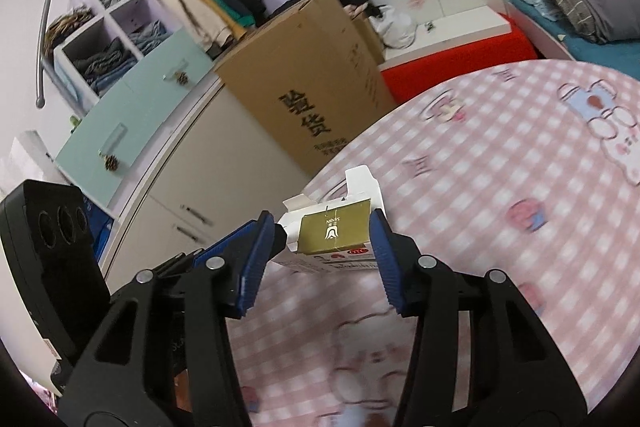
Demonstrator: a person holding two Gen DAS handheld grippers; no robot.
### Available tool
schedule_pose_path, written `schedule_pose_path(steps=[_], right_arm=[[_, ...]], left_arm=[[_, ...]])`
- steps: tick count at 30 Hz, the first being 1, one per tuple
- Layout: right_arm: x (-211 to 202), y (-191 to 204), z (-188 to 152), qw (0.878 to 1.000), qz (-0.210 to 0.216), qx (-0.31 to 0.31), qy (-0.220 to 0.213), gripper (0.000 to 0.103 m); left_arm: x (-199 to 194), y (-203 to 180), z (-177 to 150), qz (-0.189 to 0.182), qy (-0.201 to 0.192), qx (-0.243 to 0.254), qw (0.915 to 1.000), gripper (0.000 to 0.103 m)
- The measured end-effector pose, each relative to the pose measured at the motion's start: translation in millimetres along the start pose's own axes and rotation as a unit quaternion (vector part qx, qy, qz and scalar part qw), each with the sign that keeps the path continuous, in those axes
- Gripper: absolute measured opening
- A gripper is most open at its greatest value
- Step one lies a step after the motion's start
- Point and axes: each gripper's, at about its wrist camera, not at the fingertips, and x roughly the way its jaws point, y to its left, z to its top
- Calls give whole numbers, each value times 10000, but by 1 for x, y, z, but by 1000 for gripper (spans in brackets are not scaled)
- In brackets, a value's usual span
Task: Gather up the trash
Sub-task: 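Grasp the white-and-gold box with the right gripper, then carry the white-and-gold box to the wastebasket and open the right gripper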
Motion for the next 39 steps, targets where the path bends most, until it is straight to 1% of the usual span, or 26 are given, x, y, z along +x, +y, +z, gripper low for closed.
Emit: schedule_pose_path(steps=[5,12,15,19,25,27,28,29,30,31,33,34,35,36,37,38,39], right_arm=[[24,49,-10,9994,244,-184,175,49],[79,125,-35,9944,693,-506,619,49],[110,160,-52,9899,882,-658,896,49],[147,191,-73,9835,1077,-763,1238,49],[199,227,-106,9745,1201,-899,1668,49],[217,231,-114,9724,1185,-921,1786,53],[229,228,-120,9726,1087,-880,1857,60],[236,226,-123,9734,957,-861,1895,64],[245,221,-128,9740,766,-857,1950,64],[249,217,-131,9741,685,-850,1982,64],[251,210,-138,9737,496,-951,2009,64],[250,208,-142,9730,402,-1068,2008,64],[248,205,-144,9727,344,-1120,2005,64],[246,203,-146,9728,294,-1143,1993,64],[242,201,-146,9733,244,-1160,1967,65],[237,199,-147,9735,194,-1205,1932,65],[234,200,-146,9737,154,-1256,1896,65]], left_arm=[[-35,39,-9,141,-192,-273,9993,20],[-87,115,-25,617,-439,-710,9946,20],[-110,157,-38,878,-499,-977,9901,20],[-129,202,-55,1186,-504,-1246,9838,20],[-144,267,-85,1592,-387,-1686,9720,20],[-143,288,-96,1690,-299,-1868,9673,20],[-141,295,-100,1684,-269,-1948,9659,20],[-138,307,-106,1750,-198,-2078,9622,23],[-133,315,-110,1903,-94,-2166,9575,26],[-126,331,-118,2065,99,-2357,9496,27],[-118,350,-132,2155,343,-2657,9390,28],[-116,354,-137,2215,396,-2719,9357,32],[-115,356,-141,2239,424,-2733,9345,34],[-114,357,-144,2254,445,-2712,9347,38],[-113,355,-147,2358,488,-2671,9331,43],[-114,353,-147,2430,506,-2646,9319,46],[-114,352,-147,2447,496,-2639,9317,50]])
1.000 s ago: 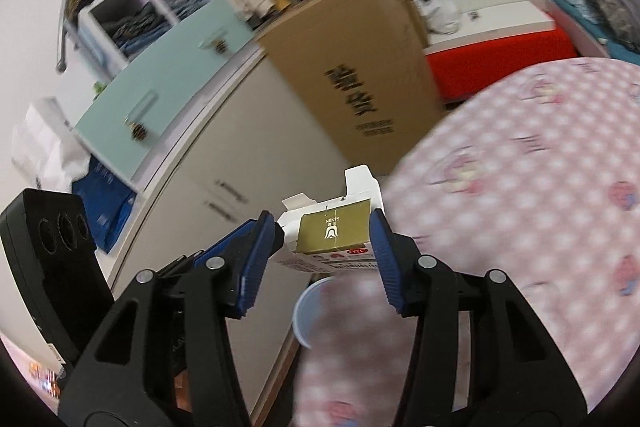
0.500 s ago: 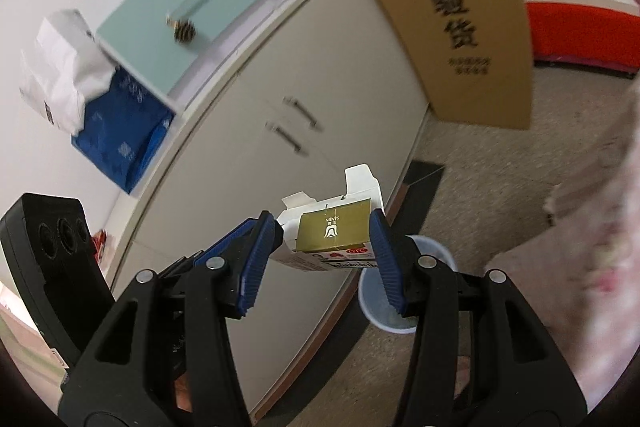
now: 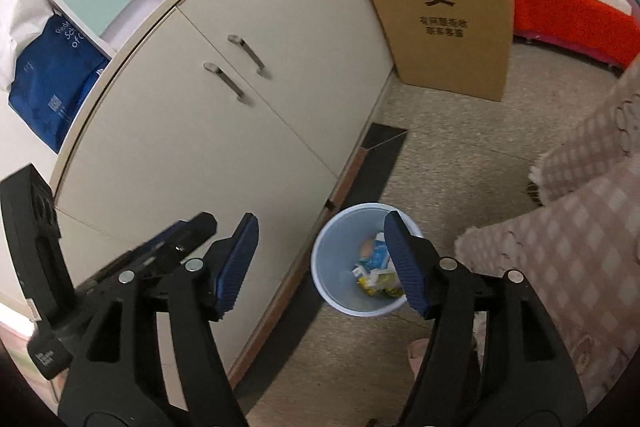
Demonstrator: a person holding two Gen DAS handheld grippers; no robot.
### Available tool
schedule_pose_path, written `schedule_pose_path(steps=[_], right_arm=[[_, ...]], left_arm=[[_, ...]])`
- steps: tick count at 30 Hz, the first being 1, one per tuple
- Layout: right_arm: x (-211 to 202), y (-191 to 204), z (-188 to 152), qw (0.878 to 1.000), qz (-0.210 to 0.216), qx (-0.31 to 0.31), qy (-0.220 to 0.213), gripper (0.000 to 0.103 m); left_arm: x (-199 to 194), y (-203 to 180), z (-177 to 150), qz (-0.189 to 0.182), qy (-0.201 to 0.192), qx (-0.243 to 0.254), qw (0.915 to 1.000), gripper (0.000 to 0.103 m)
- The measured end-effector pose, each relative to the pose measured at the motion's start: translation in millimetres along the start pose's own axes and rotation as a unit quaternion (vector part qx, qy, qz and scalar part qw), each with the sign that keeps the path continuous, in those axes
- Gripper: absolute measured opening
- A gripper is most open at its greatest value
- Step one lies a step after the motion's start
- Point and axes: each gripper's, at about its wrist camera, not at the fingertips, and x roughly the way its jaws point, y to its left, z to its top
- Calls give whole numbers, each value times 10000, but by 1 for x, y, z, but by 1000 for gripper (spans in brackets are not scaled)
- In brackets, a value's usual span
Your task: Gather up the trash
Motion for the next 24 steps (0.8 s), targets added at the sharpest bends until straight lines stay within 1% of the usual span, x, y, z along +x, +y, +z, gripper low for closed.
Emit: schedule_pose_path(steps=[3,7,10,12,14,16,18,19,21,24], right_arm=[[-19,3,-3,9997,-108,-140,-183,66],[-62,8,-9,9979,-204,-233,-569,68],[-97,9,-12,9953,-265,-251,-899,69],[-122,10,-17,9926,-335,-299,-1126,72],[-153,10,-23,9881,-453,-337,-1429,73],[-182,9,-29,9837,-530,-345,-1686,75],[-212,6,-37,9782,-620,-319,-1958,78],[-225,5,-41,9758,-654,-301,-2065,79],[-254,2,-51,9694,-729,-252,-2330,81],[-287,0,-66,9612,-823,-168,-2627,85]], left_arm=[[-12,-8,-4,28,-102,51,9999,56],[-42,-28,-3,107,-384,182,9990,63],[-73,-46,-5,266,-708,390,9964,68],[-94,-59,-8,302,-894,503,9943,71],[-116,-71,-11,240,-1060,609,9922,73],[-140,-85,-18,218,-1245,719,9894,78],[-161,-98,-23,187,-1387,842,9866,80],[-177,-107,-28,132,-1506,919,9842,81],[-196,-118,-36,132,-1657,1004,9810,82],[-234,-137,-52,20,-1954,1188,9735,86]])
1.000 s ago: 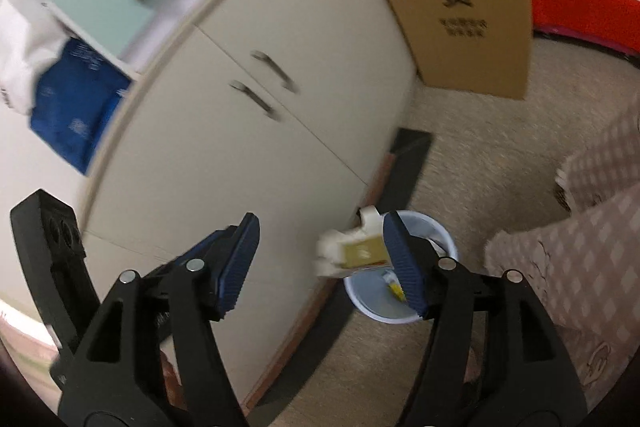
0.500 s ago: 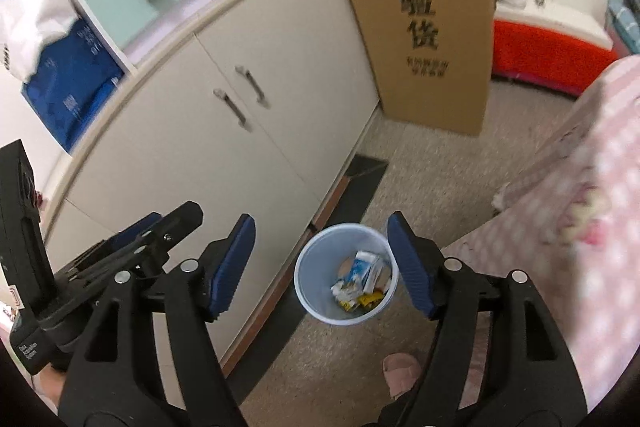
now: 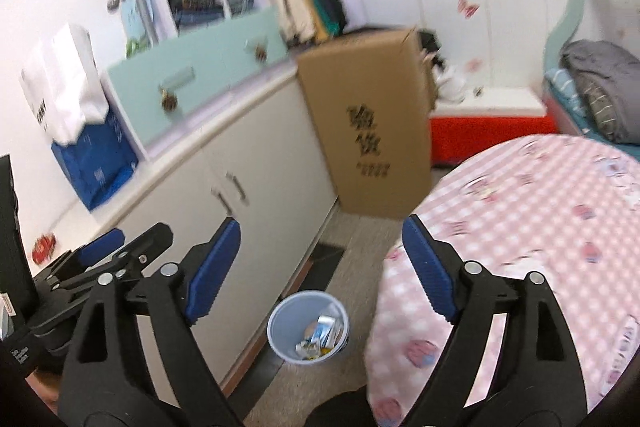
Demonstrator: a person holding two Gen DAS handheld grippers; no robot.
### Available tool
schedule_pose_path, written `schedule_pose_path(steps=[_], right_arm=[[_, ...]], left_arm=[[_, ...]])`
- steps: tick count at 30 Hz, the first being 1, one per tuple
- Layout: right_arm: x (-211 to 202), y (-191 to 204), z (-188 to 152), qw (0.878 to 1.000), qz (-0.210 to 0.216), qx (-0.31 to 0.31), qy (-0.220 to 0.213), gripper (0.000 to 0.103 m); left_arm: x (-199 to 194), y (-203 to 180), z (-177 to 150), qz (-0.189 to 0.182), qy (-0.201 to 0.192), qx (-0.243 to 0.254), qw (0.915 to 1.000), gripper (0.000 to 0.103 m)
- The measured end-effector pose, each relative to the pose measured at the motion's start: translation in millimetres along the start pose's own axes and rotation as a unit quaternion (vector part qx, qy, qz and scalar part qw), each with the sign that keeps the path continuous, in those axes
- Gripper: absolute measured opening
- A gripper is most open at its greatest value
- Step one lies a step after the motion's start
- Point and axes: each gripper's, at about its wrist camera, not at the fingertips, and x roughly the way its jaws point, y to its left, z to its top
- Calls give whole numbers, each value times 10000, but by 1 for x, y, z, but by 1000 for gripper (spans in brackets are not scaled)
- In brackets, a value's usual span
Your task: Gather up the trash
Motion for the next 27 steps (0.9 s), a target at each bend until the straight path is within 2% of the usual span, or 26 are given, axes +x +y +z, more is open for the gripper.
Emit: schedule_pose_path(steps=[6,13,18,27], right_arm=[[-74,-10,-3,9973,-359,-97,-635,91],[-133,-13,-20,9910,-766,-231,-1071,93],[-164,-12,-34,9853,-1046,-327,-1311,94],[-196,-10,-57,9777,-1389,-456,-1505,95]], left_arm=[[-67,-34,1,-146,-541,286,9980,92],[-117,-55,-12,-378,-899,417,9944,93],[-148,-68,-23,-302,-1240,617,9899,94],[-181,-80,-37,-860,-1350,786,9840,95]])
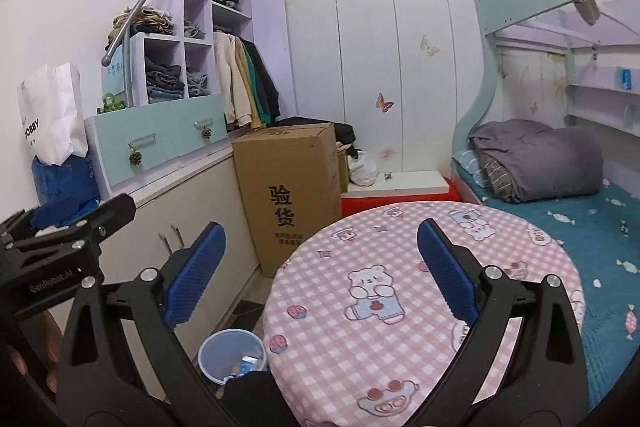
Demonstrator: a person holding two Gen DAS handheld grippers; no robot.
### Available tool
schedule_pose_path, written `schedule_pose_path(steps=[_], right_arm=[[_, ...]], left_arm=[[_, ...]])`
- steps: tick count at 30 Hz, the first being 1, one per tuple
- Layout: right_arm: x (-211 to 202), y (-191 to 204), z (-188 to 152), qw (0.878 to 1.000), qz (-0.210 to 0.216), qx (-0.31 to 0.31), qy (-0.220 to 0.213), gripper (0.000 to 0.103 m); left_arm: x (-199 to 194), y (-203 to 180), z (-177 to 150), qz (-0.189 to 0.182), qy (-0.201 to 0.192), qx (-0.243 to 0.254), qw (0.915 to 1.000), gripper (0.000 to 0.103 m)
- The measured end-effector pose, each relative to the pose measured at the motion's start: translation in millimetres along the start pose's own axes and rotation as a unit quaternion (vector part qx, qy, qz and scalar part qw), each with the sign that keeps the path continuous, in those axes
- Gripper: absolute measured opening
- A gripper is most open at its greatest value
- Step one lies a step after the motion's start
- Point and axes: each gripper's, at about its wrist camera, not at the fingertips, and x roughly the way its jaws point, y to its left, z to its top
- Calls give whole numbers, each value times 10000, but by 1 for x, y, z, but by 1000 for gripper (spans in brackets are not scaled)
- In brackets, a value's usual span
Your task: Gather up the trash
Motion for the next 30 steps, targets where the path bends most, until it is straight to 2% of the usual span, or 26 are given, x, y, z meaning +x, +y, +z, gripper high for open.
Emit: schedule_pose_path(steps=[8,30], right_arm=[[-13,-10,-1,9999,-58,69,-63,95],[-19,-13,-2,10000,36,70,-7,96]], left_arm=[[-13,-10,-2,-133,-146,167,9997,95],[-13,-13,-6,15,-254,198,9995,95]])
